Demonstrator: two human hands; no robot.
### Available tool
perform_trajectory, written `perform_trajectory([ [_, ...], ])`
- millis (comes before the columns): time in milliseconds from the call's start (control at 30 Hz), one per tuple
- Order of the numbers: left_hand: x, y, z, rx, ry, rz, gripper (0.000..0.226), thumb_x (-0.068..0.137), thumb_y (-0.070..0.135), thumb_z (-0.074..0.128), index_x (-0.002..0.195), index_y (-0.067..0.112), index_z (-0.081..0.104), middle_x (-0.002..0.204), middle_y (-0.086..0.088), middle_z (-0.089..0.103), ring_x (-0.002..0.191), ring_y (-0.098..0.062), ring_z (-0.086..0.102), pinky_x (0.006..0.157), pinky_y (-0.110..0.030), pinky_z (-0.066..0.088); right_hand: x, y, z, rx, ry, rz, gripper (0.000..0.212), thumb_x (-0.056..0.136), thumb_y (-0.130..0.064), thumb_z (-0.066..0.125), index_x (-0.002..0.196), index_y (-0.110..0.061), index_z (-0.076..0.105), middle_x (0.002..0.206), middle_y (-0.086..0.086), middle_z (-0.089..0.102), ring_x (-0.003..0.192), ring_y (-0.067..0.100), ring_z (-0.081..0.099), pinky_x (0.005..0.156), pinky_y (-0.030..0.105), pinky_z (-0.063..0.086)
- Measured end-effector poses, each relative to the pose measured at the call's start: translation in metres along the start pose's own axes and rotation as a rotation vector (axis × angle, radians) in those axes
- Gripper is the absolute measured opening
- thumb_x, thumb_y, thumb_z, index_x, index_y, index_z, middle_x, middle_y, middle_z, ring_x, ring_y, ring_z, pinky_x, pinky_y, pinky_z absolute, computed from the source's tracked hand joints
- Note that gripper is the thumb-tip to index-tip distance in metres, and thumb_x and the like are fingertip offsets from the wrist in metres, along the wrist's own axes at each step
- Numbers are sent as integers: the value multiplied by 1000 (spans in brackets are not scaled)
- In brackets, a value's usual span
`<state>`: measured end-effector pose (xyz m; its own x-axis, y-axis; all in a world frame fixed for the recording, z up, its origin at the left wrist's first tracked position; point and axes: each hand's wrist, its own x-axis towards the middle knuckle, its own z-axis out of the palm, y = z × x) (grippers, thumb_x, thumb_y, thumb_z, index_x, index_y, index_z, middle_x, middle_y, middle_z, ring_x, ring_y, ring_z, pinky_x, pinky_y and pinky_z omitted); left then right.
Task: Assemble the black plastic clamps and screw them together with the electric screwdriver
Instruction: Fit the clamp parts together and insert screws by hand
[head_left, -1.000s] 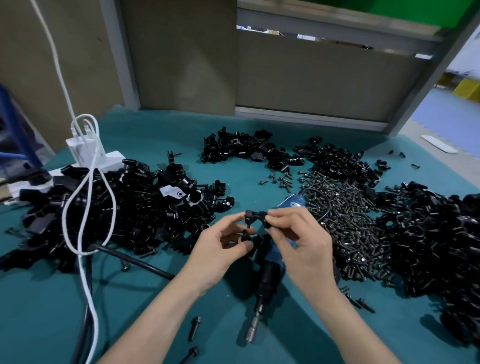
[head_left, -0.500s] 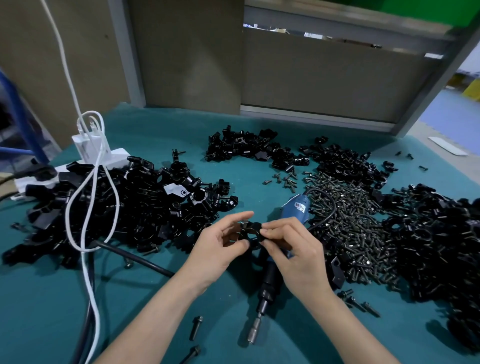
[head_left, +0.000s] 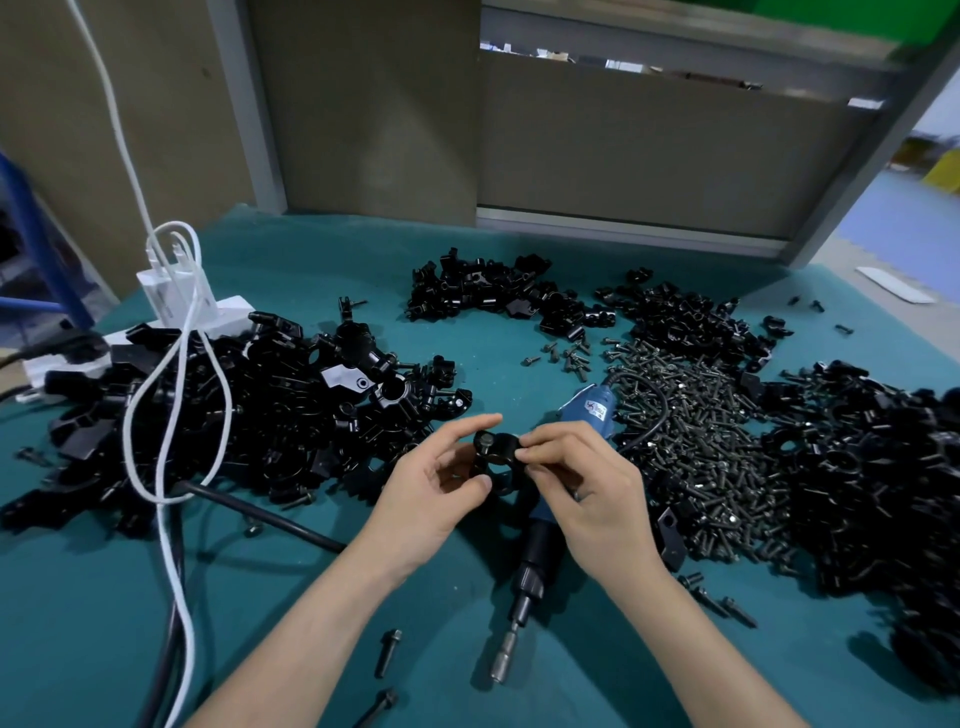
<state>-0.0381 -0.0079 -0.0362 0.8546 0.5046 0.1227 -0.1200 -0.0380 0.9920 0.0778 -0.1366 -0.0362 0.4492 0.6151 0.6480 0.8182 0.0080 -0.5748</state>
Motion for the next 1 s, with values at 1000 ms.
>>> perform_trajectory([
  [1000,3,-7,1,9,-5,61,54,83,-18,56,104,30,67,88,18,68,83,5,56,82,-7,42,-4,-1,-5,135,-90,159,14,80,-5,72,90,-14,70,100,-10,62,93,7,63,75,16,53],
])
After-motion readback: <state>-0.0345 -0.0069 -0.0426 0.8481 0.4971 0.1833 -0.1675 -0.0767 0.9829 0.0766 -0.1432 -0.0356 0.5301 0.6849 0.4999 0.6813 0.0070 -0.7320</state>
